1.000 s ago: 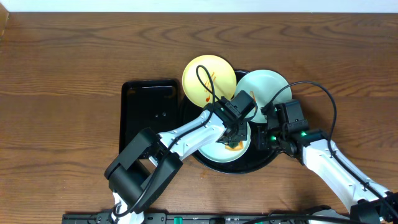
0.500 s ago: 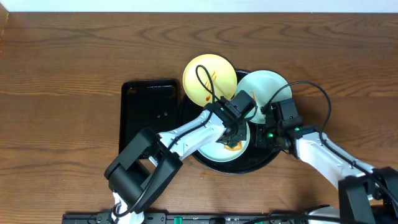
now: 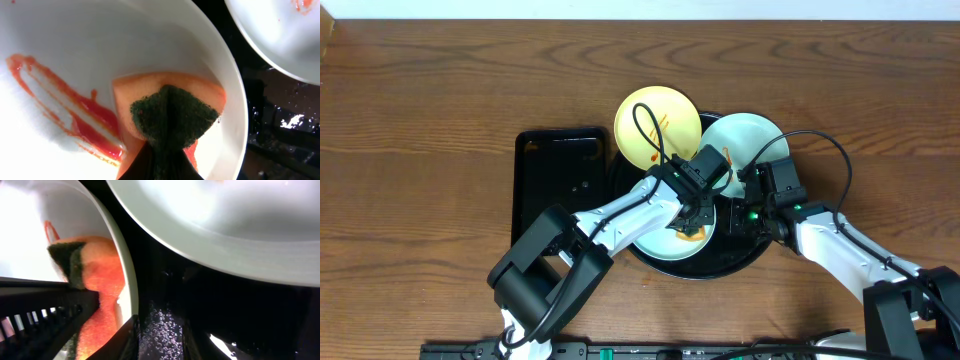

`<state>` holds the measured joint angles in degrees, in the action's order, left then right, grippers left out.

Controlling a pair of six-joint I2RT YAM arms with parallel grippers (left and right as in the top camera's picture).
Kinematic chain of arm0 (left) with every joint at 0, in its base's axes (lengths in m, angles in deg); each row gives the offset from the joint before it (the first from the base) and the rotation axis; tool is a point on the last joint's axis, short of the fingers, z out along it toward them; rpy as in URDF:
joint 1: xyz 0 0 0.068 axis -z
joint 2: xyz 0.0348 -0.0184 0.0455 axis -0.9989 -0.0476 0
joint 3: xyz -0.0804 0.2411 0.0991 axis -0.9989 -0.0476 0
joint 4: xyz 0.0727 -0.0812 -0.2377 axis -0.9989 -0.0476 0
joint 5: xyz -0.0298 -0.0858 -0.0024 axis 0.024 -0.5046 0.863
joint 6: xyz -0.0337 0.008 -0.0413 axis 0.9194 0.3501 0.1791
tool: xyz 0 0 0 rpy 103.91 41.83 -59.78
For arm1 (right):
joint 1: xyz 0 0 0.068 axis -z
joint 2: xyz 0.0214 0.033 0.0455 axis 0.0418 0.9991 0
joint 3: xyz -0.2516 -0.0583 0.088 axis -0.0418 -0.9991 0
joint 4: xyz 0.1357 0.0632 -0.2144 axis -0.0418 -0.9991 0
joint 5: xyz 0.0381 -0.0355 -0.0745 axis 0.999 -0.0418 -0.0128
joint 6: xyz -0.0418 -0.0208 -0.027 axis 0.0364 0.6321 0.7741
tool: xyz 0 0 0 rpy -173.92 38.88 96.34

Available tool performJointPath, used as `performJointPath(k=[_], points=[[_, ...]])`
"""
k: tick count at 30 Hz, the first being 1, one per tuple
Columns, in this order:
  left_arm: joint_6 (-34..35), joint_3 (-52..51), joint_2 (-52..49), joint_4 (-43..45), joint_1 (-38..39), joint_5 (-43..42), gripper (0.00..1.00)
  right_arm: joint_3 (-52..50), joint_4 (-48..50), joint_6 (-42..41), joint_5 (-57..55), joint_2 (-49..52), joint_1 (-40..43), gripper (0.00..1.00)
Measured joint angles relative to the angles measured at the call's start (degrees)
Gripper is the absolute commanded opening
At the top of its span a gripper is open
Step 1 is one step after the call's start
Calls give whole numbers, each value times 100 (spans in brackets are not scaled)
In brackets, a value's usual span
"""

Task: Clean dirty plates on tray and stack at the side
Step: 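Scrub the sauce on the front light-blue plate with the sponge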

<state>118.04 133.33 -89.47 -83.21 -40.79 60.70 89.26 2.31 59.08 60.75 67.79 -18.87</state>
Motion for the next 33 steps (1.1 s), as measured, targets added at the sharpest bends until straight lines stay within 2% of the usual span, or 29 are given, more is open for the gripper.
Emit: performJointPath(k=[9, 22, 29, 33], points=[[0, 0, 0, 0, 0, 17, 7, 2, 101, 2, 334, -140, -24, 29], [0, 0, 0, 0, 0, 15, 8, 2, 140, -83, 205, -90, -127, 26], [0, 0, 0, -2, 0, 15, 7, 2, 168, -269, 138, 57, -343, 5], [0, 0, 0, -7, 0, 15, 7, 2, 129, -459, 42, 57, -350, 1]])
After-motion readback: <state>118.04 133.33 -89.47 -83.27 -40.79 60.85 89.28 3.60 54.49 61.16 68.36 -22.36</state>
